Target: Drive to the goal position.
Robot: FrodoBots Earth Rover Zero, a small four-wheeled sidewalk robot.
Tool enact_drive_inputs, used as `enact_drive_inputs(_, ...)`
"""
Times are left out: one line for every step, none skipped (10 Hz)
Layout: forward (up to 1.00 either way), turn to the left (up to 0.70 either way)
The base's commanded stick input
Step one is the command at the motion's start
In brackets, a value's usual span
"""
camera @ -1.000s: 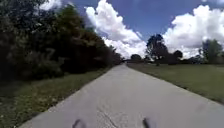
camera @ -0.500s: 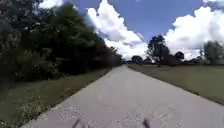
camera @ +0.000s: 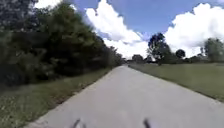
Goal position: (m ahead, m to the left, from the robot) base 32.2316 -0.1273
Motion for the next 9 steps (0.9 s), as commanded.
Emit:
enact_drive_inputs(0.70, 0.02)
enact_drive_inputs(0.70, -0.17)
enact_drive_inputs(0.70, -0.33)
enact_drive_inputs(0.70, -0.33)
enact_drive_inputs(0.70, -0.33)
enact_drive_inputs(0.70, 0.02)
enact_drive_inputs(0.70, 0.02)
enact_drive_inputs(0.70, 0.02)
enact_drive_inputs(0.70, 0.02)
